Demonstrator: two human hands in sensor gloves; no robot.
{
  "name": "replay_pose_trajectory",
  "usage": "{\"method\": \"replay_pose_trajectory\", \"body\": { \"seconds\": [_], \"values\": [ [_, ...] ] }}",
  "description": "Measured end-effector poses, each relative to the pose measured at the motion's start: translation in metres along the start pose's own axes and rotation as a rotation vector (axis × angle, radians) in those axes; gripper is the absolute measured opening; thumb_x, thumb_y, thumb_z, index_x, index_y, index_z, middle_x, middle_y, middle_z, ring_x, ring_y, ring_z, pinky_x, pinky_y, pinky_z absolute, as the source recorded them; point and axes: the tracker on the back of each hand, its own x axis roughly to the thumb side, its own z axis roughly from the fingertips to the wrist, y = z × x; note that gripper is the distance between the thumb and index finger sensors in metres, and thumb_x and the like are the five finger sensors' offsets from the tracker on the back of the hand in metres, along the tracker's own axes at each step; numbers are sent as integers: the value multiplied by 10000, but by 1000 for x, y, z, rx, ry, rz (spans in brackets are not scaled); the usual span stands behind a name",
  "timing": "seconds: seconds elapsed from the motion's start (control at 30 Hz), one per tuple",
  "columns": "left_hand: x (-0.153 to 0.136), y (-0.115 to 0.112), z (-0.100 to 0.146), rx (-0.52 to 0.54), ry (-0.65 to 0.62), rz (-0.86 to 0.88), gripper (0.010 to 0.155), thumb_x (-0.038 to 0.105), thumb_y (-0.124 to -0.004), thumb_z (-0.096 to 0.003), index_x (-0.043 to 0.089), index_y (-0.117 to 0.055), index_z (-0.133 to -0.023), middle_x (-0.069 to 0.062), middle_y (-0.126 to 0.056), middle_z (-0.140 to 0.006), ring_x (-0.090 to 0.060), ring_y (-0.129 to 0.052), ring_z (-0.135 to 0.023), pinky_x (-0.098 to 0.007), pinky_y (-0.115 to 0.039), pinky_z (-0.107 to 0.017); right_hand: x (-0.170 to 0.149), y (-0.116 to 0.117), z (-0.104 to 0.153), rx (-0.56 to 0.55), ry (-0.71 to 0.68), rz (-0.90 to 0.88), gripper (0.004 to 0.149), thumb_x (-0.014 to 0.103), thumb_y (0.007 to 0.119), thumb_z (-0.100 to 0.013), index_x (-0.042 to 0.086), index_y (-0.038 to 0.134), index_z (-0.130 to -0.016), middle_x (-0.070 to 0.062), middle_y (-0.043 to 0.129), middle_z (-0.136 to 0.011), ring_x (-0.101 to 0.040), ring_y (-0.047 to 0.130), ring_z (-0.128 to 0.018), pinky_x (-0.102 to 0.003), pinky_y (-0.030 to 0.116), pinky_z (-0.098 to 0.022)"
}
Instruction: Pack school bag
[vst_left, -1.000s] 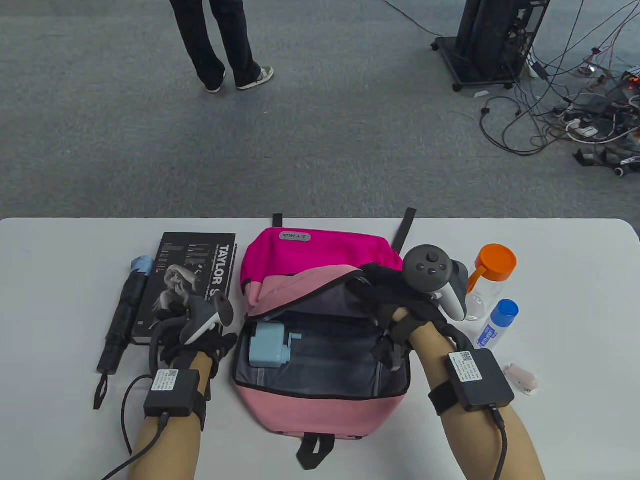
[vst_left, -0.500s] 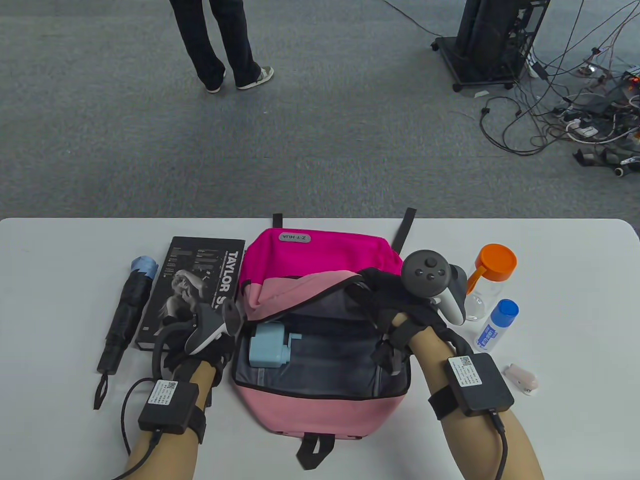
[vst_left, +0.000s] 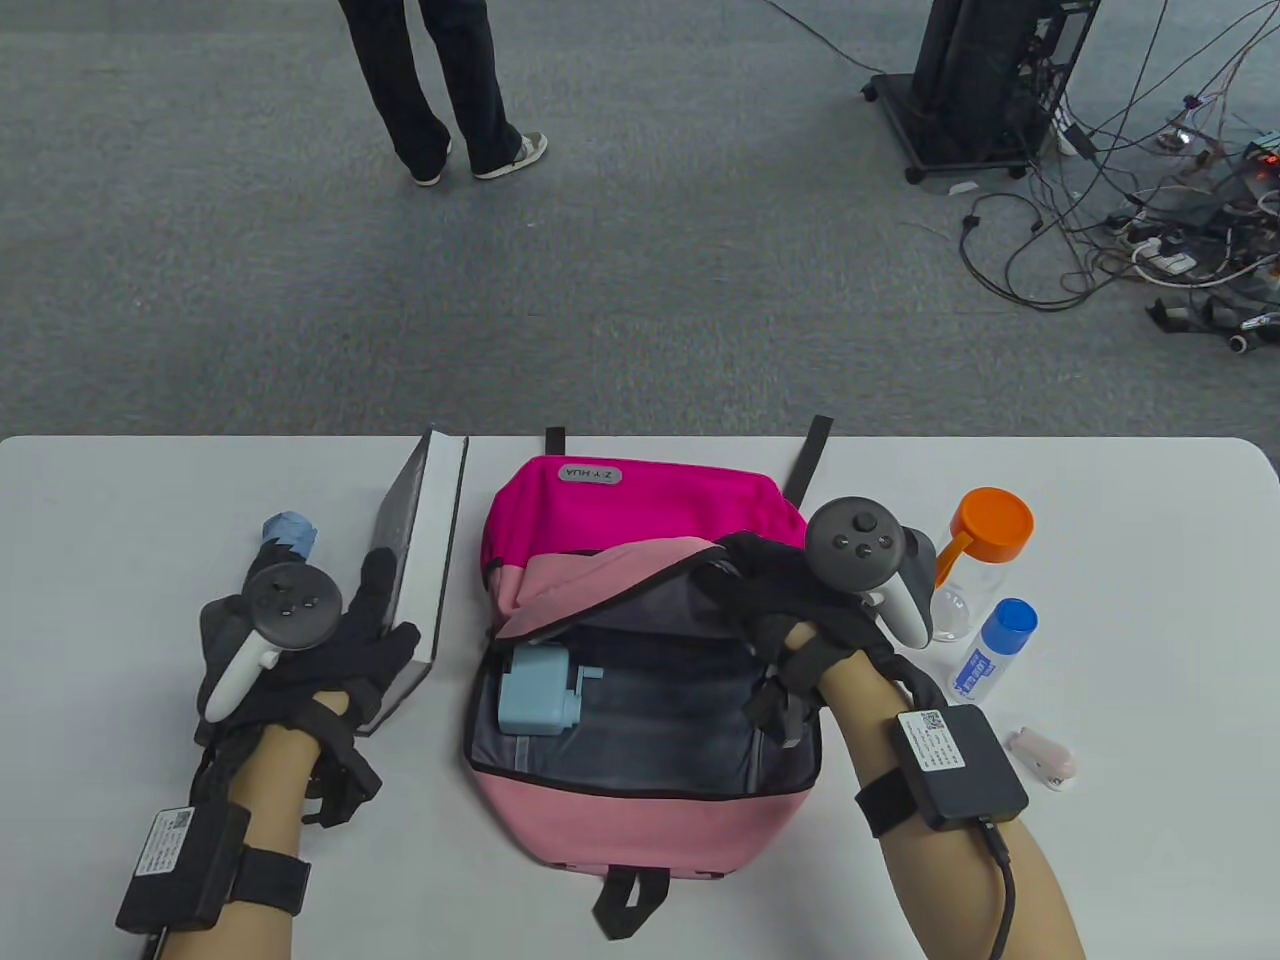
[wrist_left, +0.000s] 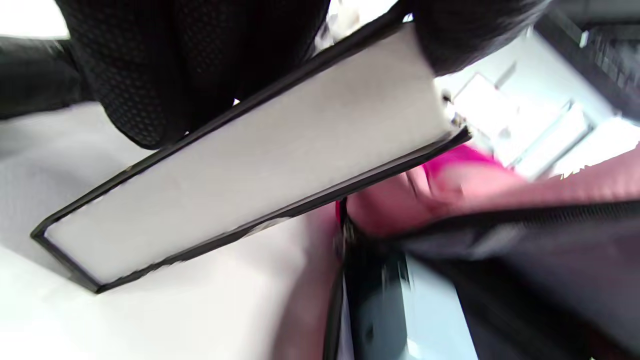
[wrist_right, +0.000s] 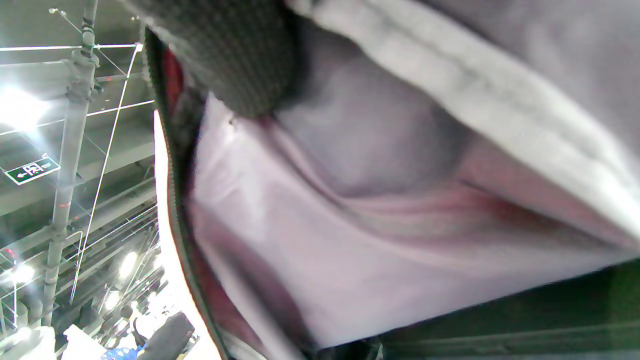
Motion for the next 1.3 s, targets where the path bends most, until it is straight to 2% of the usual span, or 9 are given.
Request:
{"method": "replay_pose_trajectory", "body": {
  "seconds": [0.17,0.33,0.57,0.6,0.67,0.73,0.93,1.07,1.3],
  "values": [
    [-11,0,11,151,-20,-7,621,425,-715,-561,294,-528,-1139,-330,-824,-1045,-610,-936,-836,-650,-891,-562,4,-5,1,-18,4,-22,400,318,806,-520,75,873,-830,-190,1000,-766,-469,987,-739,-762,795,-527],
    [-18,10,10,193,-7,-37,587,379,-689,-572,365,-480,-1120,-320,-868,-1008,-578,-992,-786,-622,-941,-518,10,-9,1,-26,14,-14,401,316,807,-520,75,871,-833,-191,996,-773,-472,981,-745,-763,792,-531],
    [-39,25,5,145,20,54,514,370,-687,-569,398,-636,-1080,-298,-877,-1021,-561,-1007,-780,-598,-952,-502,12,-8,-2,-23,15,-4,401,315,806,-519,74,871,-833,-193,997,-770,-473,984,-741,-760,796,-528],
    [-42,25,5,137,-7,55,536,422,-692,-558,395,-630,-1090,-302,-874,-1026,-555,-1013,-783,-596,-948,-512,11,-8,-2,-24,17,-6,399,315,806,-520,75,871,-833,-194,996,-771,-472,983,-742,-760,796,-528],
    [-49,24,6,70,-27,85,832,684,-825,-430,371,-543,-1148,-318,-797,-1088,-579,-957,-855,-618,-904,-572,11,-7,-2,-26,18,-11,399,314,807,-520,75,872,-832,-193,997,-771,-472,983,-742,-759,797,-529],
    [-54,21,7,72,-1,7,995,715,-906,-347,396,-433,-1161,-264,-746,-1141,-557,-919,-931,-632,-857,-639,11,-7,-2,-26,19,-12,400,316,806,-520,74,871,-833,-193,997,-770,-472,984,-740,-758,797,-529],
    [-65,11,10,267,23,35,894,532,-971,-404,373,-470,-1127,-228,-852,-1053,-478,-985,-890,-575,-903,-622,13,-5,-2,-29,24,-7,399,315,806,-520,74,872,-832,-194,997,-769,-473,983,-740,-757,799,-527],
    [-68,2,13,365,43,21,1193,554,-987,-368,103,-193,-1136,-188,-873,-1010,-408,-1059,-825,-522,-956,-584,15,-4,-2,-36,26,-2,401,316,806,-520,75,870,-834,-192,998,-770,-472,984,-740,-755,799,-529],
    [-75,-7,16,502,25,75,1144,581,-1042,-290,-6,-472,-1089,-149,-933,-931,-371,-1081,-793,-519,-934,-602,14,-4,-1,-36,29,0,402,313,807,-519,72,871,-834,-196,996,-771,-473,984,-738,-756,798,-527]
  ]
}}
